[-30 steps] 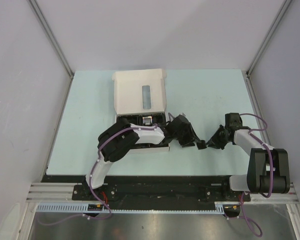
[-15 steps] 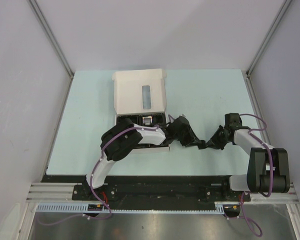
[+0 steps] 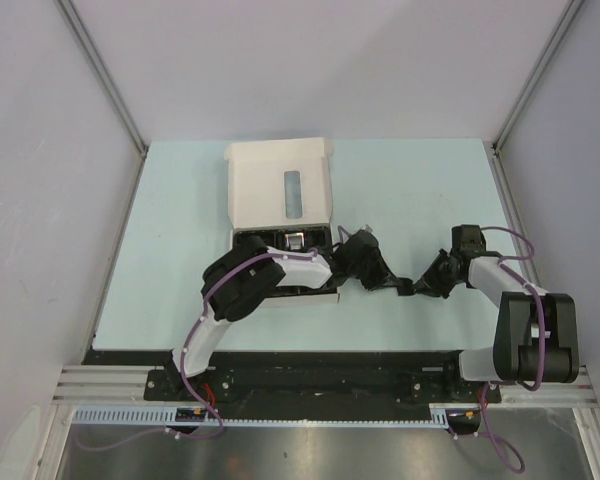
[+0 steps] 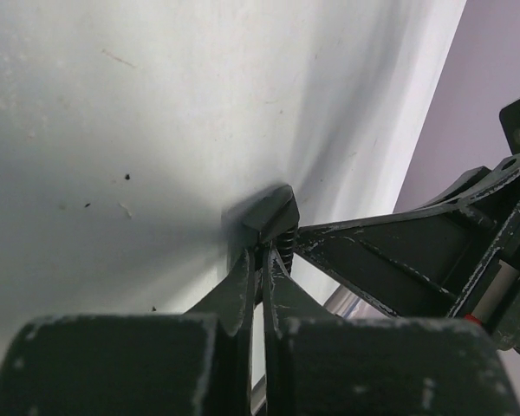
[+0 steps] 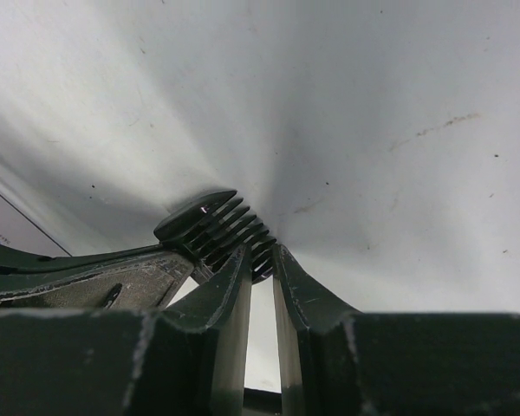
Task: Sort the hair-cutting tools
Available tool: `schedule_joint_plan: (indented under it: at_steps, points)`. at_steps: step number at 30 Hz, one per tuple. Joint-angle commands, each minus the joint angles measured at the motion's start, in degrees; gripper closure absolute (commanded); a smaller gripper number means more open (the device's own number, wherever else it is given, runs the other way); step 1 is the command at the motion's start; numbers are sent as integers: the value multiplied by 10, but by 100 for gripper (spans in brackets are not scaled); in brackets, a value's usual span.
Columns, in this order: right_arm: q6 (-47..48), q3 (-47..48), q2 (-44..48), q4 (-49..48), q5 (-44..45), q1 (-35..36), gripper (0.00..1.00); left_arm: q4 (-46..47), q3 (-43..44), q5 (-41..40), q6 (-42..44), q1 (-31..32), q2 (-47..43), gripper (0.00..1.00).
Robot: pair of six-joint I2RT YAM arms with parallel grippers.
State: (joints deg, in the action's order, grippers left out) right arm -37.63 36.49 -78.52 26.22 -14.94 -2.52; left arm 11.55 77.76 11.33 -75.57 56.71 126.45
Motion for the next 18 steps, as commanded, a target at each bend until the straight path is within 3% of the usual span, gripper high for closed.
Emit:
schedule_joint_plan:
  at_steps: [1, 7, 13, 18]
  points:
    - [3, 12, -8, 1, -28, 4, 79, 19, 23, 5, 19, 4, -4, 100]
    - [-1, 11, 17, 2, -26, -3, 77, 22, 19, 10, 31, -2, -15, 100]
    - [6, 24, 49, 48, -5, -26, 57, 26, 20, 40, 38, -12, -23, 100]
    - [7, 49, 93, 77, 9, -51, 54, 26, 15, 68, 49, -25, -38, 100]
